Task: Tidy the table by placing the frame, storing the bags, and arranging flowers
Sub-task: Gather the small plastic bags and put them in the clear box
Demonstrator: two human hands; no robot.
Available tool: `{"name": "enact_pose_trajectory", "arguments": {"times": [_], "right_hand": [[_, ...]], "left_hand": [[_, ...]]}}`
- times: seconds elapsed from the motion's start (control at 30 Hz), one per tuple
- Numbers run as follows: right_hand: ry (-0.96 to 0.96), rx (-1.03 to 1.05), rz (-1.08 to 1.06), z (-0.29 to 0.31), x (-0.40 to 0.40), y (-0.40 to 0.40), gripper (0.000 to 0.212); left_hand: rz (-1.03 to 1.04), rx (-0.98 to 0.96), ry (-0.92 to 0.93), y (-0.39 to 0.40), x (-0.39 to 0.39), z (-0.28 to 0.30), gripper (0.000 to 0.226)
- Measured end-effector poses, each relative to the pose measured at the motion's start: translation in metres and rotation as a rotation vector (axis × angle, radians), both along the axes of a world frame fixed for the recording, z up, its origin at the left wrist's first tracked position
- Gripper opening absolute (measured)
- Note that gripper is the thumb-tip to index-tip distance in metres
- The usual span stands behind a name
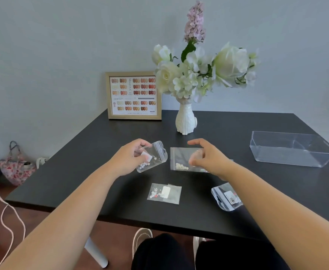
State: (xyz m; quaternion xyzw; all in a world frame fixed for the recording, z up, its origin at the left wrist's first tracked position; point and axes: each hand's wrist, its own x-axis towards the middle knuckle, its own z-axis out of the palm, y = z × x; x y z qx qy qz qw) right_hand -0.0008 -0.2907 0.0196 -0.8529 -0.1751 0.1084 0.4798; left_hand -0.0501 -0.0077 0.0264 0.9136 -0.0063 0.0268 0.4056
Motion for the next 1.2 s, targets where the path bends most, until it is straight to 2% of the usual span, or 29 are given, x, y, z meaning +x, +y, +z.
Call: {"name": "enact_pose_trajectory", "arguments": {"times": [0.17,0.3,0.43,0.63,0.77,0.93,1.03,1.2], "right_hand": [[-0.026,0.154,-0.163,0.007,-0.007,-0.059,0.024],[-0.039,0.235,-0.286,0.016,-0.013,-0.113,0.011],[-0.121,0.280,-0.439,0.023,-0.013,-0.164,0.011],[-0.345,0.344,-0.847,0.032,0.002,-0.237,0.026],[-0.374,0.258,-0.857,0.034,0.020,-0.262,0.045],[-0.364,-0.040,-0.676,0.019,0.039,-0.271,0.040],[-0.333,-0.143,-0.610,0.009,0.045,-0.273,0.031],[-0.360,-0.255,-0.723,-0.007,0.049,-0.278,0.028]], "left_hand": [[-0.082,0.004,-0.041,-0.047,0.018,0.011,0.025],[-0.183,0.023,-0.084,-0.099,0.039,0.021,0.025],[-0.258,0.011,-0.106,-0.149,0.057,0.027,0.027],[-0.349,-0.033,-0.202,-0.224,0.072,0.027,0.030],[-0.342,-0.016,-0.357,-0.262,0.078,0.029,0.028],[-0.355,0.024,-0.523,-0.294,0.089,0.038,0.021],[-0.381,0.031,-0.527,-0.308,0.097,0.042,0.023],[-0.387,0.054,-0.457,-0.328,0.107,0.032,0.027]]}}
